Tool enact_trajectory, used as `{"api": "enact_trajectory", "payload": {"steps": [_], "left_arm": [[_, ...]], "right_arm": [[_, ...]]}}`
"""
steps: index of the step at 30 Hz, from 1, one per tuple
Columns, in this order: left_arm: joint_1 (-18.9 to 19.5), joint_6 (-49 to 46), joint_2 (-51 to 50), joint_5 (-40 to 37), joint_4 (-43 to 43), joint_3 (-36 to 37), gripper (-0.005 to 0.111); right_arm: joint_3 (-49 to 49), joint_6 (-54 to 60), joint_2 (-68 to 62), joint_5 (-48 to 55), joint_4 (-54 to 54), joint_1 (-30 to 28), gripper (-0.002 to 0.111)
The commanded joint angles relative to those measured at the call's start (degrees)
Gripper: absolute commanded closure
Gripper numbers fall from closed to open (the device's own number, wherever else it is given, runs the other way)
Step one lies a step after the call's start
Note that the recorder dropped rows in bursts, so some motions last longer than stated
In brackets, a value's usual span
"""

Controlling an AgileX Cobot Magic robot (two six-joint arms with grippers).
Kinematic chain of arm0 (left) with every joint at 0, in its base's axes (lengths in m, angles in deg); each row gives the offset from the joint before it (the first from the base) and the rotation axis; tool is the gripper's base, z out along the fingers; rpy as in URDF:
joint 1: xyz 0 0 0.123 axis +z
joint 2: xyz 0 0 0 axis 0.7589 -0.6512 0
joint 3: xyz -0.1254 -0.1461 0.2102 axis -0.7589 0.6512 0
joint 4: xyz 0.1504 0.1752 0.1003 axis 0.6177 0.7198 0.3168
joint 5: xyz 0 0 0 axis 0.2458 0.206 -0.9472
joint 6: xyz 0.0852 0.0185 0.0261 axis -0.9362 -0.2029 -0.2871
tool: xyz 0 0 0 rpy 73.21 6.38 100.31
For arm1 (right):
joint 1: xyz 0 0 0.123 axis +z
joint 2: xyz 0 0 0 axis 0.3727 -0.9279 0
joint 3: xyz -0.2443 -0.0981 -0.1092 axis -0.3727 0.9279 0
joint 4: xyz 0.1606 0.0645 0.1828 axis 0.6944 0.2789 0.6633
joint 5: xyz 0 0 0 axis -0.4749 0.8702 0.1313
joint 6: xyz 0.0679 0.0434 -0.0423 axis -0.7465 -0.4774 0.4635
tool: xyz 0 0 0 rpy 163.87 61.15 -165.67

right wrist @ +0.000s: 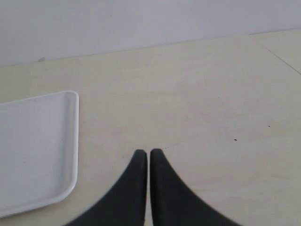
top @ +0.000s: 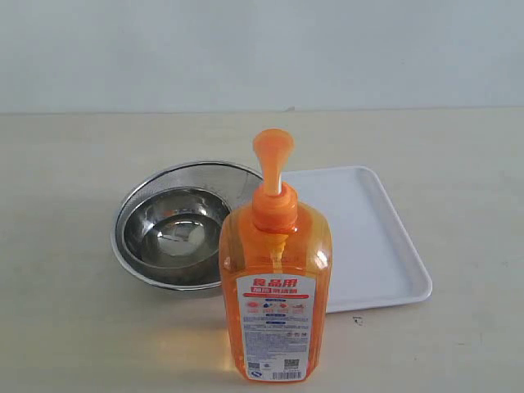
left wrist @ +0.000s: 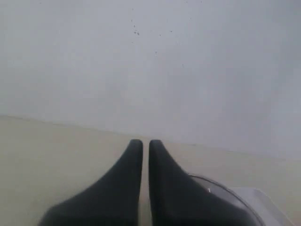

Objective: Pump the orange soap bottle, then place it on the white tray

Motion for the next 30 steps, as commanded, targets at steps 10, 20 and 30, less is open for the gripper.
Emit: {"api": "enact_trajectory", "payload": {"steps": [10, 20, 30], "left_arm": [[0.1, -0.05, 0.29, 5.29, -10.84, -1.22, 0.102], [0.1, -4.66, 0.29, 7.55, -9.91, -1.22, 0.102], [0.1, -9.33, -4.89, 9.23, -19.18, -2.02, 0.102]], "right_arm": [[-0.04, 0.23, 0.28, -0.59, 0.01, -0.16, 0.108], [-0.04, 0.23, 0.28, -0.59, 0.01, -0.16, 0.108], [-0.04, 0.23, 0.28, -0.59, 0.01, -0.16, 0.108]]}}
